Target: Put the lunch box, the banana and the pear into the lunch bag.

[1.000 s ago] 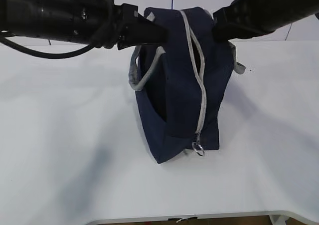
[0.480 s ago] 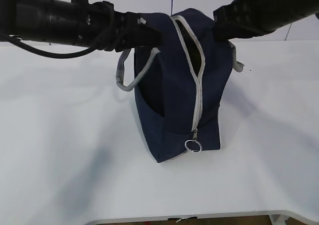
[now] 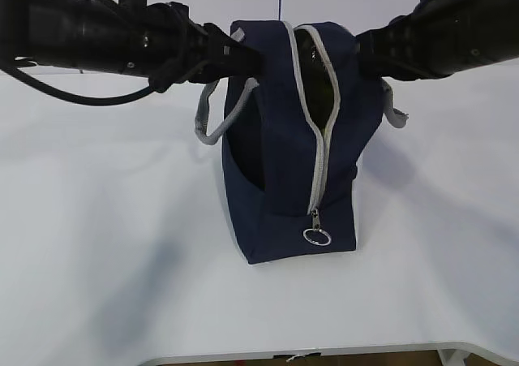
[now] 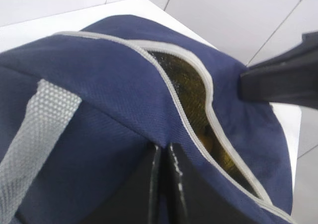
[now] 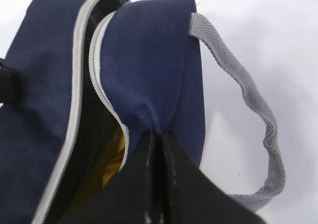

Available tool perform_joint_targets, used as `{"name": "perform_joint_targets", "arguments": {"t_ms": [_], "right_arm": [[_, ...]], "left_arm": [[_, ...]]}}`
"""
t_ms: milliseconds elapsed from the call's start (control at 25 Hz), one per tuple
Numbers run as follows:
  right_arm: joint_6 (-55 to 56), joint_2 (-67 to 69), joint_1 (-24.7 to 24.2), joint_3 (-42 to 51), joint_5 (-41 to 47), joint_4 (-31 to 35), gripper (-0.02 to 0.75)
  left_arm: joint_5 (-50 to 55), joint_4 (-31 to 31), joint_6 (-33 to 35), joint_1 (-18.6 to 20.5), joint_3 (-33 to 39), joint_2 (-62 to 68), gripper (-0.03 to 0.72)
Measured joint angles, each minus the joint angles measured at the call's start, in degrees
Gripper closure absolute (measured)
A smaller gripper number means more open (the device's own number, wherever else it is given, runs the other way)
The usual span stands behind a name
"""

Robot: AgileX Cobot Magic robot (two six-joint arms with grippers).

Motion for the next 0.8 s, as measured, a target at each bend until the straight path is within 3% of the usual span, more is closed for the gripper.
{"name": "perform_joint_targets", "arguments": {"t_ms": [360, 440, 680, 800], "right_arm": [[0.00, 0.00, 0.00, 0.18, -0.90, 0.60, 0.708], [-0.24, 0.00, 0.00, 0.18, -0.90, 0.60, 0.667], [-0.57, -0.13, 0.00, 0.18, -1.91, 2.61, 0.426], [-0.71, -0.17, 0.00, -0.82, -0.02, 2.99, 0.394]], "left_arm": [[1.31, -0.36, 3.26, 0.00, 0.00, 0.59, 0.706], [1.31, -0.36, 3.29, 0.00, 0.00, 0.59, 0.706], [1.31, -0.41, 3.38, 0.00, 0.00, 0.59, 0.706], [1.31, -0.41, 3.41, 0.00, 0.00, 0.59, 0.706]]}}
